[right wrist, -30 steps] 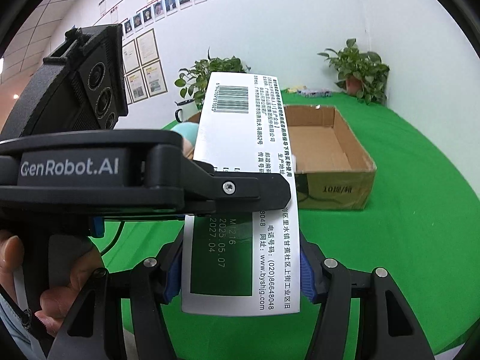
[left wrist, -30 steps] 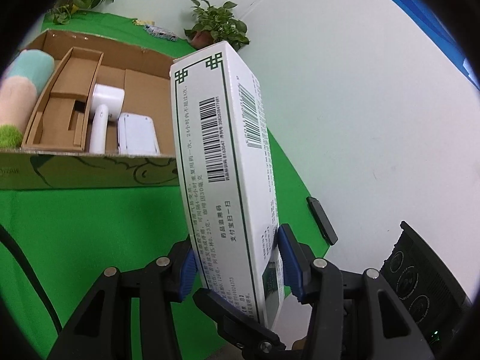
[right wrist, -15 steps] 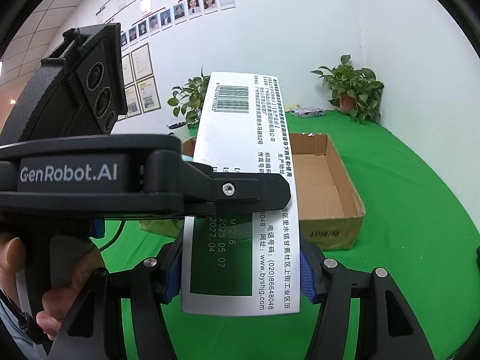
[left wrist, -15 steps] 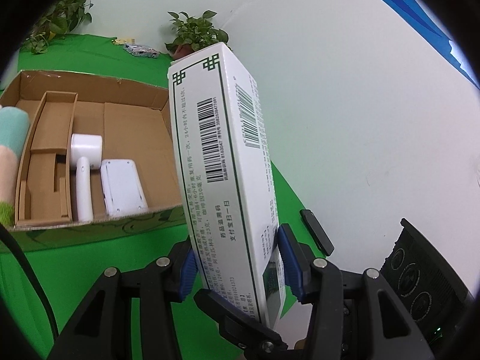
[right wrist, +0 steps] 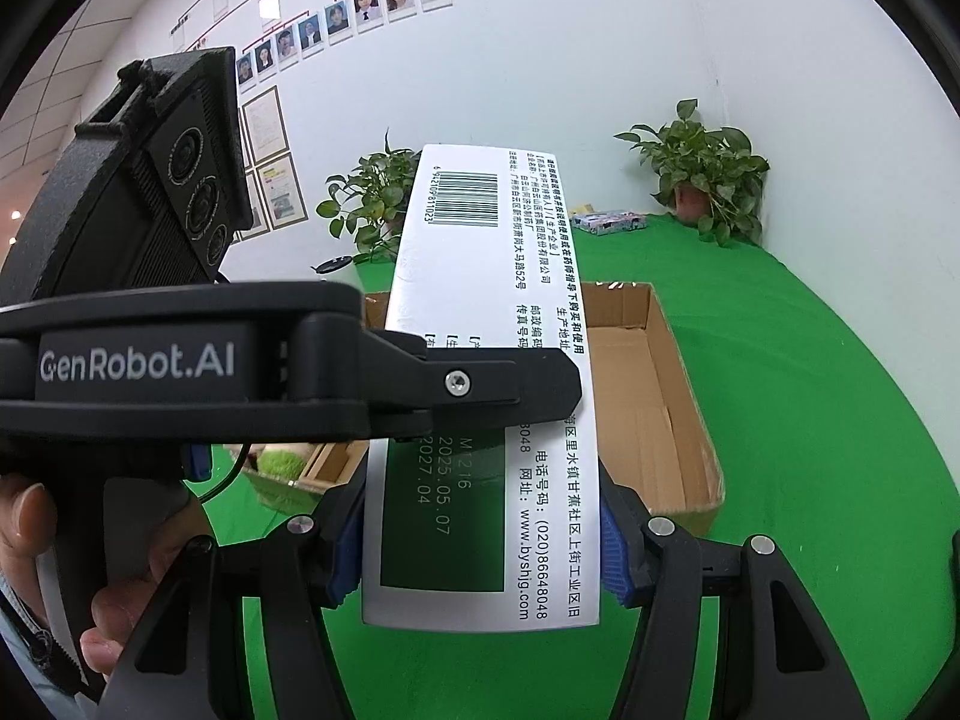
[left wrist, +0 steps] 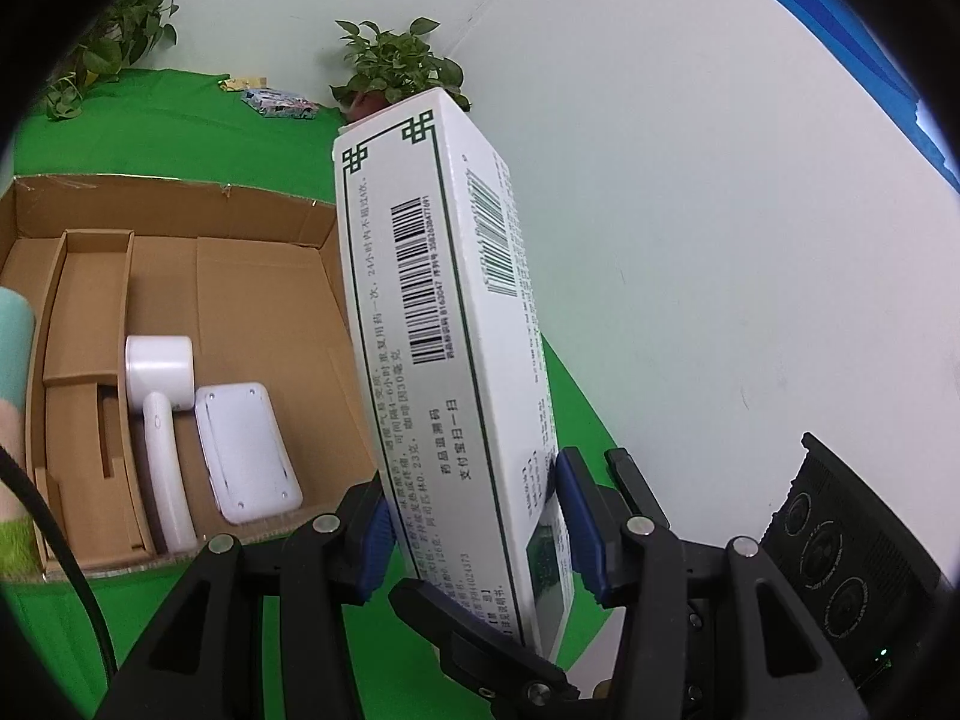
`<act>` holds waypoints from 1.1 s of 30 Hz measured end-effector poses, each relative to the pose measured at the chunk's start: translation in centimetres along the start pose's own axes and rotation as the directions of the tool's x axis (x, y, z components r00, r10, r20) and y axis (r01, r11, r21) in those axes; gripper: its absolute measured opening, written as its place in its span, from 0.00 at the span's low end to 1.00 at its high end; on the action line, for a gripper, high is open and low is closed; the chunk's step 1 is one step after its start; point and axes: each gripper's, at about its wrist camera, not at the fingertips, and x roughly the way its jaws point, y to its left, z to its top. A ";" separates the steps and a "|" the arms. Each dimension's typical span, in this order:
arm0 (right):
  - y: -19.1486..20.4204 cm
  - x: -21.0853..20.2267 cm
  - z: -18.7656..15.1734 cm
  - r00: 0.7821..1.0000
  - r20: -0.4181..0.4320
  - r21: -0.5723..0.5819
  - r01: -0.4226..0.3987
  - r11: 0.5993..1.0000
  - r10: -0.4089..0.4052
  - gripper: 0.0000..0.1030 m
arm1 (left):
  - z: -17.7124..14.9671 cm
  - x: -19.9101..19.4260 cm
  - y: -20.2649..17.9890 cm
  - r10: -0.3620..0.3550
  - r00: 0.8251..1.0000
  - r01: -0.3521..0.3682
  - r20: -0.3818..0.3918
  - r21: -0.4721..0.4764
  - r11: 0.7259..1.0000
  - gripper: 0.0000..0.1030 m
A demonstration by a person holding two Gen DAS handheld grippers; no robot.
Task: Organize objects
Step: 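Lift the medicine box with the right gripper and carry it over the box, then lower the medicine box beside the white device and open the right gripper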
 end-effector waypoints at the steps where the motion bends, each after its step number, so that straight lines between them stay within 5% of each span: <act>1: 0.1 0.2 0.3 1.000 -0.005 -0.001 -0.004 1.000 0.004 0.57 | 0.4 0.2 0.1 0.005 1.000 -0.005 -0.001 -0.002 1.000 0.47; 11: -2.9 6.0 4.6 0.990 -0.120 0.054 -0.067 0.996 0.073 0.57 | 4.8 4.9 3.3 0.041 0.996 -0.047 -0.076 -0.076 0.996 0.47; 24: -7.6 12.3 2.6 0.932 -0.298 0.152 -0.166 0.974 0.205 0.63 | 4.8 10.2 7.8 0.040 0.980 -0.062 -0.195 -0.111 0.992 0.33; 33: -9.8 15.0 4.2 0.924 -0.327 0.134 -0.164 0.977 0.199 0.63 | 5.2 13.1 9.8 0.019 0.973 -0.054 -0.229 -0.147 0.988 0.32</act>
